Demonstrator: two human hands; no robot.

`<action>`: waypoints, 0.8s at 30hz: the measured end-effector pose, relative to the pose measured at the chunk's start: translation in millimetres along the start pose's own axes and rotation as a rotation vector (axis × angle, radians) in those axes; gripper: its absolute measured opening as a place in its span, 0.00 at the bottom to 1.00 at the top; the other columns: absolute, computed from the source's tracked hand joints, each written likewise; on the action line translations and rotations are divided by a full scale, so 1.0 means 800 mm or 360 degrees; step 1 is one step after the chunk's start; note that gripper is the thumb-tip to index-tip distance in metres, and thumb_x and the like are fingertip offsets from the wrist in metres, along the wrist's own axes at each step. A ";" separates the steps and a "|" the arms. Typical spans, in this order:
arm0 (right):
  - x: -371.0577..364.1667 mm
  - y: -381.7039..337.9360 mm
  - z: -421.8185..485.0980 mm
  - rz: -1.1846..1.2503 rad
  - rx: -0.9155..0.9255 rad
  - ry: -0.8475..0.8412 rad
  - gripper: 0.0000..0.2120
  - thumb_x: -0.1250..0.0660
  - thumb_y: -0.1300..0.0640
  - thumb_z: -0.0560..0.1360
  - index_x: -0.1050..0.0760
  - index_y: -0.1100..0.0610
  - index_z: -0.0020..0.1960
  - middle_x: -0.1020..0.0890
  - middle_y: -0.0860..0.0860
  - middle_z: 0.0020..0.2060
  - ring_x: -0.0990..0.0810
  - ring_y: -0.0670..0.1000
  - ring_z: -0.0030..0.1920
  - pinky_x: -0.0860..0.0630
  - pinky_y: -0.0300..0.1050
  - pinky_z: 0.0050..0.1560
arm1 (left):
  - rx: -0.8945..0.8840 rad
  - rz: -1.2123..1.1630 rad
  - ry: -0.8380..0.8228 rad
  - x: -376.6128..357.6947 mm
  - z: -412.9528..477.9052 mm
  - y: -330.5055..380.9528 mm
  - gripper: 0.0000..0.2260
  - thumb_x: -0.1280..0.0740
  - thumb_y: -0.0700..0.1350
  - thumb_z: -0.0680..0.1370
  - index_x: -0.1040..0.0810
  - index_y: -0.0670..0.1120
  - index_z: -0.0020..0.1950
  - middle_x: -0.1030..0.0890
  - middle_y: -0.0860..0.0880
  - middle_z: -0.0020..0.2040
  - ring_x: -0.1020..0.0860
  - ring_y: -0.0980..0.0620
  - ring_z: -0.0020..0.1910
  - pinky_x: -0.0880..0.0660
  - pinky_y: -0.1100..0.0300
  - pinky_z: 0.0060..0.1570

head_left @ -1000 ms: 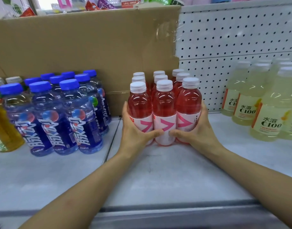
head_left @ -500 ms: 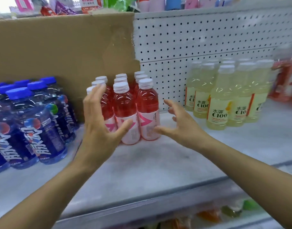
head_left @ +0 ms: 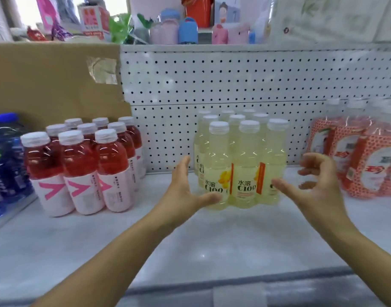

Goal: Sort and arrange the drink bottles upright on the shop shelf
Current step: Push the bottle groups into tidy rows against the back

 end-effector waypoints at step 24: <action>-0.090 0.090 0.074 0.0792 -0.0218 -0.0836 0.42 0.20 0.69 0.64 0.36 0.56 0.72 0.19 0.55 0.60 0.18 0.55 0.59 0.18 0.54 0.55 | 0.0001 -0.0437 0.0310 -0.054 0.088 -0.035 0.40 0.15 0.45 0.55 0.24 0.50 0.65 0.14 0.49 0.55 0.16 0.47 0.54 0.18 0.49 0.50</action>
Point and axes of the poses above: each hand's wrist, its own z-axis towards the middle knuckle, its own x-axis out of the back of the hand, y = z × x, the point moved 2 cm from there along z, towards the middle knuckle
